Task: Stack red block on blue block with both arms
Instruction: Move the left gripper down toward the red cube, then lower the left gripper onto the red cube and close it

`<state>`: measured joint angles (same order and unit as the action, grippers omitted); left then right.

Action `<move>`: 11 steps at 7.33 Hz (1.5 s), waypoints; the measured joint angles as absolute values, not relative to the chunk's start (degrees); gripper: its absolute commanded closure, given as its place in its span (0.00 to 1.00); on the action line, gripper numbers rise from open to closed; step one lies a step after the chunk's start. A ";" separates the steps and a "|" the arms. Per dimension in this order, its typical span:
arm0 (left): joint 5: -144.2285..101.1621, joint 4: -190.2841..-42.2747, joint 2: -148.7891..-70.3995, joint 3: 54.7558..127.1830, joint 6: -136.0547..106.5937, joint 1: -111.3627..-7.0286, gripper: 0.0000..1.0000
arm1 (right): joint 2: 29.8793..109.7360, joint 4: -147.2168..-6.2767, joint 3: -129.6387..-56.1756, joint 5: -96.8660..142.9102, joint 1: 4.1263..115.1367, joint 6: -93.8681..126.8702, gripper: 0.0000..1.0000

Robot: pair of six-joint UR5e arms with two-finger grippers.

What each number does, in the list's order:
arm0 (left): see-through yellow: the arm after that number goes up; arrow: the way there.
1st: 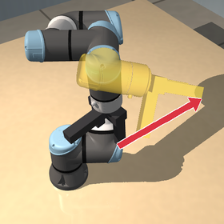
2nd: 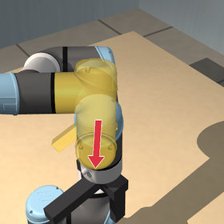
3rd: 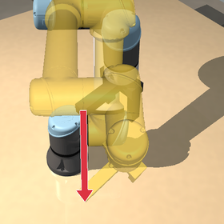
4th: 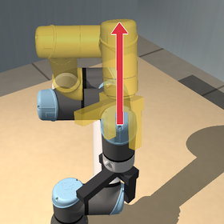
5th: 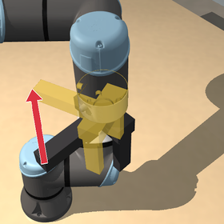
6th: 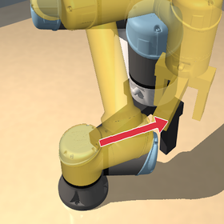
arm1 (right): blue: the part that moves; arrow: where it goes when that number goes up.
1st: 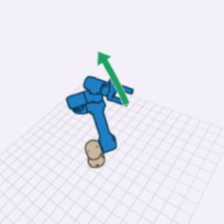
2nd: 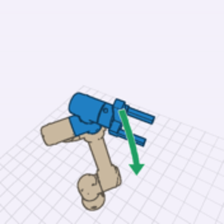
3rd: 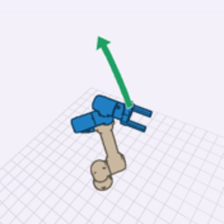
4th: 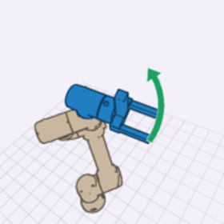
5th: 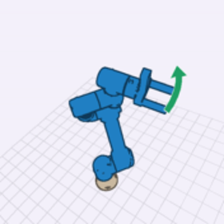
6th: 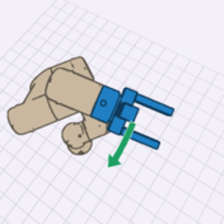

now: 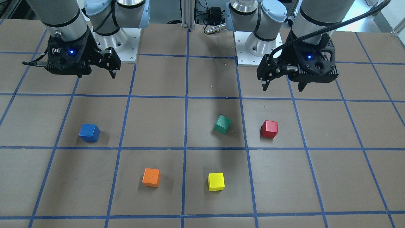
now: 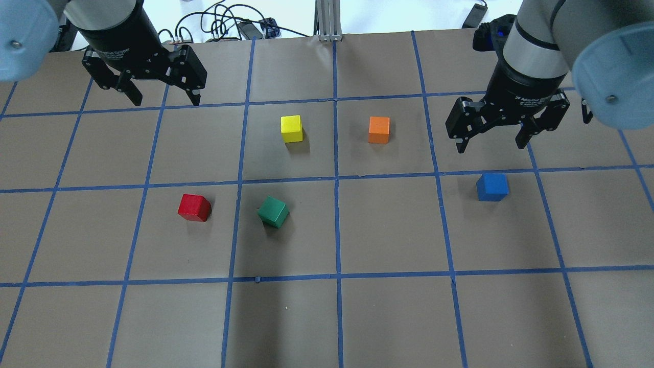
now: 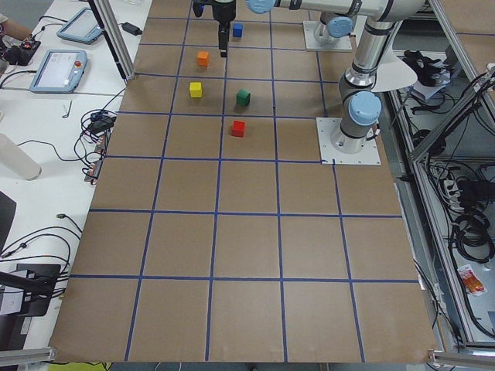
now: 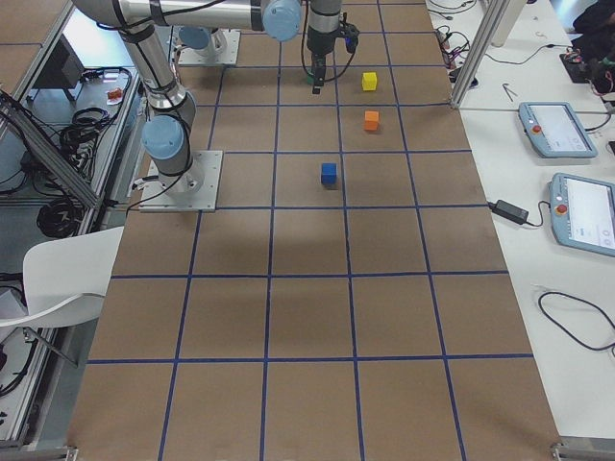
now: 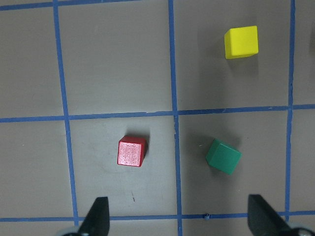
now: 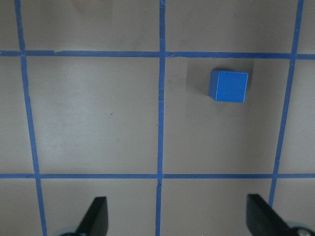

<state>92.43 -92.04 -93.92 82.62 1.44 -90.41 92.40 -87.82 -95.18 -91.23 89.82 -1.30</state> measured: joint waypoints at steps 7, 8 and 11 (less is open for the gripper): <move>94.73 -88.68 -95.06 90.47 7.66 -86.08 0.00 | 92.37 -87.88 -95.87 -91.24 89.82 -1.23 0.00; 94.09 -84.80 -95.38 94.24 10.29 -83.29 0.00 | 92.37 -87.89 -95.88 -91.25 89.82 -1.23 0.00; 91.24 -67.38 -98.54 106.00 15.07 -80.74 0.00 | 92.37 -87.91 -95.88 -91.24 89.75 -1.23 0.00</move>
